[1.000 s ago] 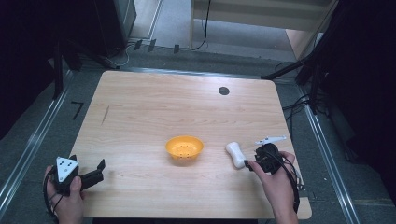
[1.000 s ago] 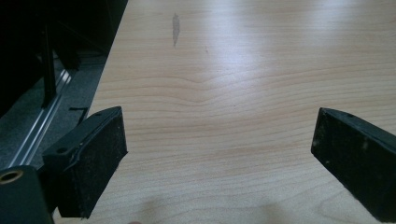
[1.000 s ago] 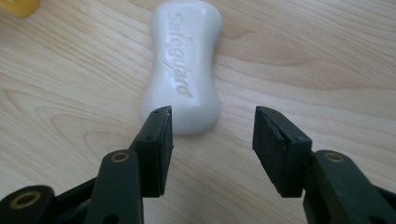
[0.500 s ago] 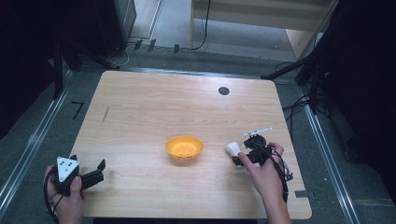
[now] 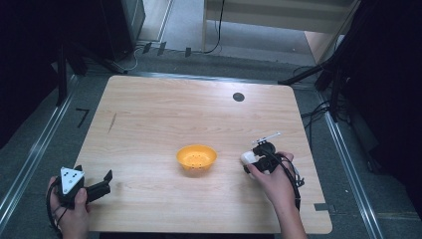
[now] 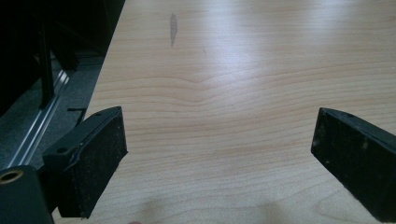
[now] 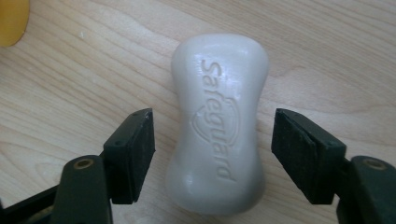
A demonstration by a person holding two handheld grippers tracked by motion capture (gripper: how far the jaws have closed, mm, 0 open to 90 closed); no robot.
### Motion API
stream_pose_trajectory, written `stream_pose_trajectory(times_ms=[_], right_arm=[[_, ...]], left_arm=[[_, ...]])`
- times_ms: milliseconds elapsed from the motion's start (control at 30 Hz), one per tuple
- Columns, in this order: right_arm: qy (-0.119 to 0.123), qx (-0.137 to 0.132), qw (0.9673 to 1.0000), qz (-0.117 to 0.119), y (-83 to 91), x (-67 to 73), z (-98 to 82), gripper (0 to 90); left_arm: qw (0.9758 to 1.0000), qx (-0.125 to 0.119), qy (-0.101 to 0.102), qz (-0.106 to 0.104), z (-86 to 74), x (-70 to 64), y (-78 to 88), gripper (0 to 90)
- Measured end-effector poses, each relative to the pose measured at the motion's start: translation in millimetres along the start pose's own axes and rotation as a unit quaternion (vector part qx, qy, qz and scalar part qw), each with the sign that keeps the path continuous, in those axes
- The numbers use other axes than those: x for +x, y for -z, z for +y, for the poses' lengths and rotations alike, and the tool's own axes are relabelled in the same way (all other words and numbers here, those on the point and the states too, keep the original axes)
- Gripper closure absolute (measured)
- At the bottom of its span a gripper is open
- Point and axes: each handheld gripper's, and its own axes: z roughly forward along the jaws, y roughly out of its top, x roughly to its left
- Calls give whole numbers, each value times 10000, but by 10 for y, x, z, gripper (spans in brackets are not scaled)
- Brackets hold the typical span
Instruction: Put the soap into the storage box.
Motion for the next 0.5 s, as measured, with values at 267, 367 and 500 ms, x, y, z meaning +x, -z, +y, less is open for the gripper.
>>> stream_pose_trajectory(times_ms=[267,367,500], right_arm=[[72,222,9997,-95,-56,8,47,420],[110,284,9994,-167,-86,7,48,437],[184,296,9993,-119,-113,10,42,469]], left_arm=[[10000,7,-11,5,1,0,1,41],[10000,0,-1,-8,0,1,0,41],[10000,6,-17,-3,1,0,0,41]])
